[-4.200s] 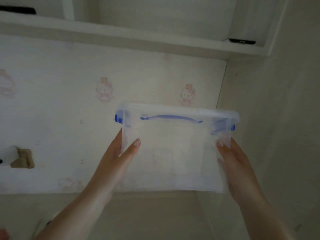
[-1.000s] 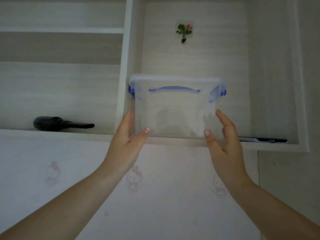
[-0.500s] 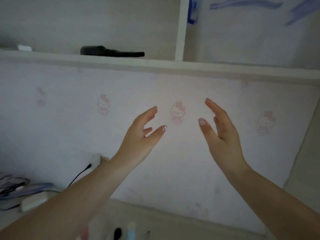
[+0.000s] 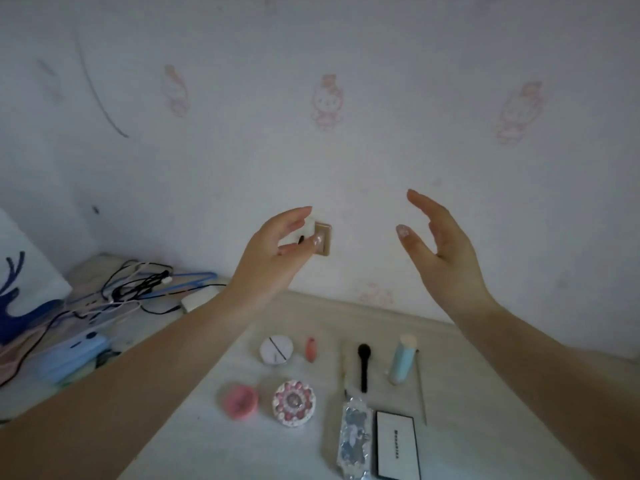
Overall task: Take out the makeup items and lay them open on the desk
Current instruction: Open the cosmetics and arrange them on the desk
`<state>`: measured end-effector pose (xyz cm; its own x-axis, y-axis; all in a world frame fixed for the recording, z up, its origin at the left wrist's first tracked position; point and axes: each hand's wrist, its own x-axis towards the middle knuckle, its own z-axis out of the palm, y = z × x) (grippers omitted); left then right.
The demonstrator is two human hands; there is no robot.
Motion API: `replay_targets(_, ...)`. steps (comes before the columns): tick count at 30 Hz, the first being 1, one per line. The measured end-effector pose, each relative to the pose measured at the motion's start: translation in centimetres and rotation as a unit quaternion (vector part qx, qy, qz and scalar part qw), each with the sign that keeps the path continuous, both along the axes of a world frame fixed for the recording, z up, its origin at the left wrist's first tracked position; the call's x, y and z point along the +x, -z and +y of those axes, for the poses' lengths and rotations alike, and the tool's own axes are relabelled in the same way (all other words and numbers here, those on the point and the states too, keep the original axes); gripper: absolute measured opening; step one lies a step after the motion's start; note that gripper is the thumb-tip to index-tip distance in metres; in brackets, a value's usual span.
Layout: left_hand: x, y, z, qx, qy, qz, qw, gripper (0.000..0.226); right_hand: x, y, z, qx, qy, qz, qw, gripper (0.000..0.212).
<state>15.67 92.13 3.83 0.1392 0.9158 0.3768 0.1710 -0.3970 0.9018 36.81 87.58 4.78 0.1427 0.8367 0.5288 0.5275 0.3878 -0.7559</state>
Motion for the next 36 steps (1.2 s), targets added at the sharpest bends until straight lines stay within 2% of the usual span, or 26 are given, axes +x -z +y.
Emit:
replay_targets(7,-6.3,5.4,1.9,-0.072,0.009,0.007,0.997,0.033,-5.8,5.2,1.0,-0.066,0.002,-0.017,0.998,0.037)
replay_targets(15,-7.7,13.3,4.1,-0.166,0.028,0.017,0.986,0.033,-8.2,12.1,3.7,-0.157,-0.013,-0.040,0.987,0.040)
replay_targets(21,-8.3,21.0,6.1,-0.220,-0.004,0.033,0.975,0.032,-8.5,18.8,6.4,-0.208,-0.015,-0.068,0.976,0.042)
replay_targets(29,-9.4,27.3,8.3,-0.175,-0.005,0.060,0.983,0.032,-8.9,24.3,9.3,-0.151,-0.037,-0.126,0.980,0.042)
replay_targets(36,-9.9,28.3,6.2,-0.074,-0.007,0.040,0.996,0.032,-10.3,25.9,7.6,-0.097,-0.036,-0.151,0.983,0.038)
